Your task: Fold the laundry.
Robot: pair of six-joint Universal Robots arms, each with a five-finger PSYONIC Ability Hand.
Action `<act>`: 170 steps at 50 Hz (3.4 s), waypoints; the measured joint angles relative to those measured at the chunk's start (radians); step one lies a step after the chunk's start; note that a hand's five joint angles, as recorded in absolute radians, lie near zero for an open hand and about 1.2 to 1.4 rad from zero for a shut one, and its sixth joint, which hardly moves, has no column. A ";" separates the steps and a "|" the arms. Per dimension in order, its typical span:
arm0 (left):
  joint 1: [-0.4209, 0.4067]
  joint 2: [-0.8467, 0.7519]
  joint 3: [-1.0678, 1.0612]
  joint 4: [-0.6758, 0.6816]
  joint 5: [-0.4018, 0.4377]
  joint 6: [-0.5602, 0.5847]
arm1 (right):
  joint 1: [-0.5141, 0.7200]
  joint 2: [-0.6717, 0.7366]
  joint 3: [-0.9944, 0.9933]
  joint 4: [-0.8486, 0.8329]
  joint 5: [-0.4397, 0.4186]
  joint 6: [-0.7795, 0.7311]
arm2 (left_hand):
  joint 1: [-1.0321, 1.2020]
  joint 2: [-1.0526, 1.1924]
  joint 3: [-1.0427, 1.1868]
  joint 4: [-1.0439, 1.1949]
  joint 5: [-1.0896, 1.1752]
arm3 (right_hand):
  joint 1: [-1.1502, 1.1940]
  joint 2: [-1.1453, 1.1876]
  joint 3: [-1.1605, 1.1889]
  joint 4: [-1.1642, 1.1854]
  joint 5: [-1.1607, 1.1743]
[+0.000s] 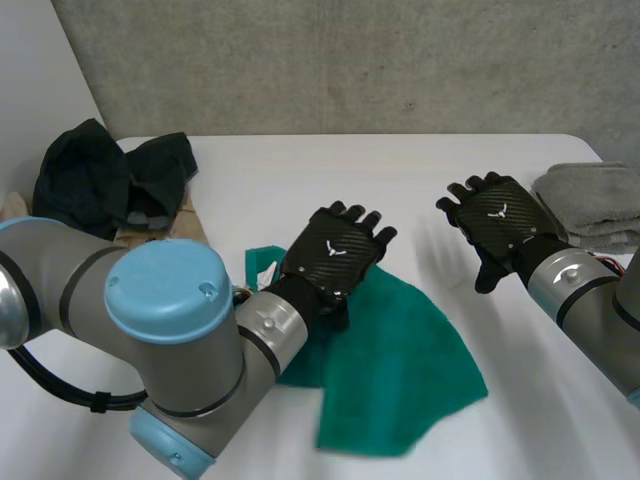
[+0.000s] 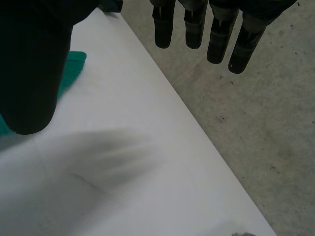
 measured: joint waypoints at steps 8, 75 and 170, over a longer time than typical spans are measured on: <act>0.142 0.129 -0.047 -0.040 -0.013 -0.003 | 0.001 -0.003 -0.012 0.042 -0.001 0.008 | 0.000 0.000 0.000 0.000 0.000 | 0.000 0.000 0.000 0.000 0.000; 0.468 0.059 -0.063 -0.162 -0.049 0.011 | 0.332 0.283 -0.236 0.164 0.008 -0.155 | 0.936 0.989 0.975 0.994 0.930 | 0.766 0.953 0.960 0.954 0.902; 0.249 0.544 -0.068 0.069 0.155 0.024 | 0.119 0.643 -1.008 0.499 -0.034 0.358 | 0.937 0.992 0.980 0.999 0.930 | 0.796 0.957 0.967 0.955 0.926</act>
